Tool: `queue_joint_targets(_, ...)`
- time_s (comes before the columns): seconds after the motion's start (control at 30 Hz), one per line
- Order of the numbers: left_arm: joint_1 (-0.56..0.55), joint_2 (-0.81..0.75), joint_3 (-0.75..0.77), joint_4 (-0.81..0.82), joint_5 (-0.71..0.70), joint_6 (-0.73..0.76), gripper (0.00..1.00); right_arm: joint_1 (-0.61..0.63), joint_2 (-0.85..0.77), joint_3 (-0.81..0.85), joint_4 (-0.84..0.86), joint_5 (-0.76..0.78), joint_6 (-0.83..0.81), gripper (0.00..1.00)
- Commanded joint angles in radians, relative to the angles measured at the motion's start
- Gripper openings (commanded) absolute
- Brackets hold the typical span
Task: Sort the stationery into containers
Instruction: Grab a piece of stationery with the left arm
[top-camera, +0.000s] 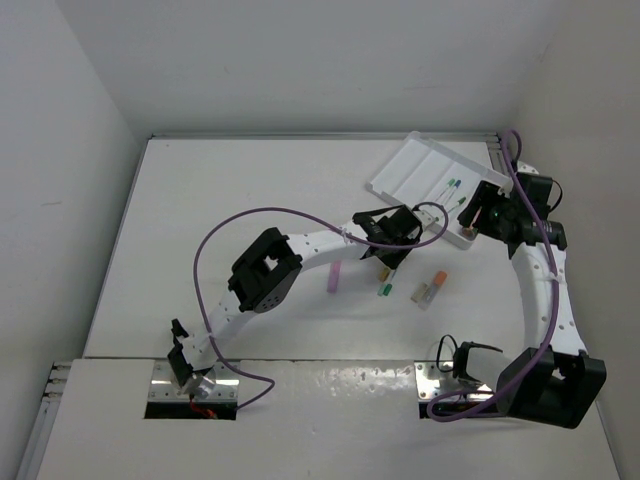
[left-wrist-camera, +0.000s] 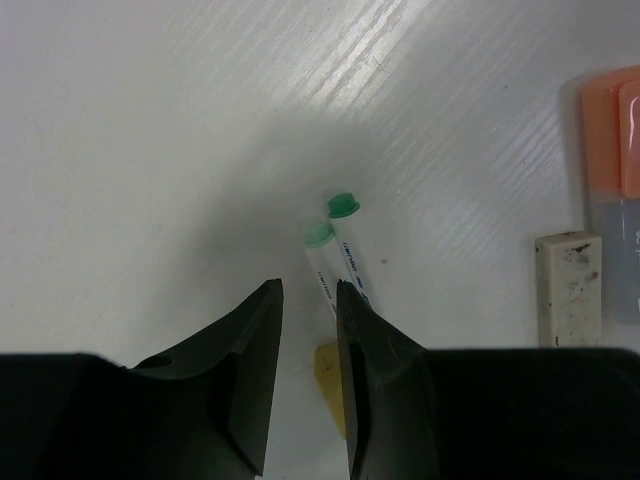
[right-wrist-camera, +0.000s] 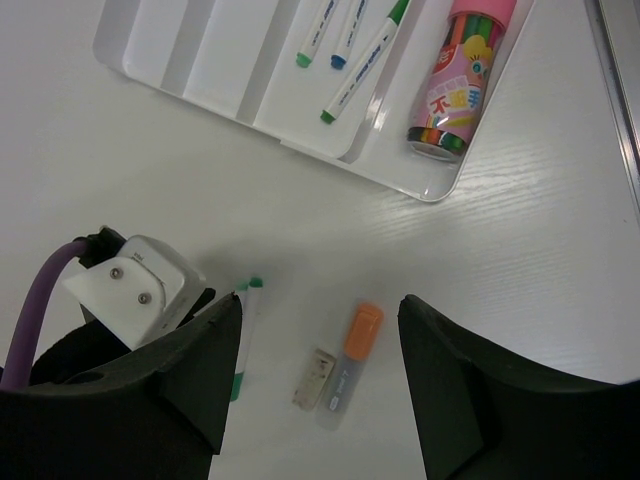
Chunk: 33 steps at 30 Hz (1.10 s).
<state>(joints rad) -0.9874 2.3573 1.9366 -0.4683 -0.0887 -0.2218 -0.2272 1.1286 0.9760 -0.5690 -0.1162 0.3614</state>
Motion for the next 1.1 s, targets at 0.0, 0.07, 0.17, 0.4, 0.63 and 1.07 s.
queue_joint_targets(0.0,0.012,0.002,0.033,0.003,0.004,-0.005,0.35,-0.004,0.002,0.004,0.031,-0.014,-0.001,0.63)
queue_joint_targets(0.07,0.010,0.002,0.033,0.005,0.007,-0.005,0.35,-0.004,0.000,0.001,0.031,-0.017,0.002,0.63)
queue_joint_targets(0.17,0.004,0.008,0.030,0.003,0.014,-0.008,0.35,-0.004,0.000,0.001,0.031,-0.017,-0.001,0.63)
queue_joint_targets(0.4,-0.008,-0.001,0.030,0.005,-0.013,-0.011,0.35,-0.012,-0.001,-0.008,0.029,-0.020,0.001,0.63)
queue_joint_targets(0.63,-0.008,-0.016,0.016,0.008,-0.029,-0.011,0.35,-0.011,0.000,-0.023,0.032,-0.031,0.007,0.63)
queue_joint_targets(1.07,-0.019,-0.035,0.012,0.010,-0.023,-0.011,0.36,-0.012,0.014,-0.022,0.037,-0.042,0.011,0.63)
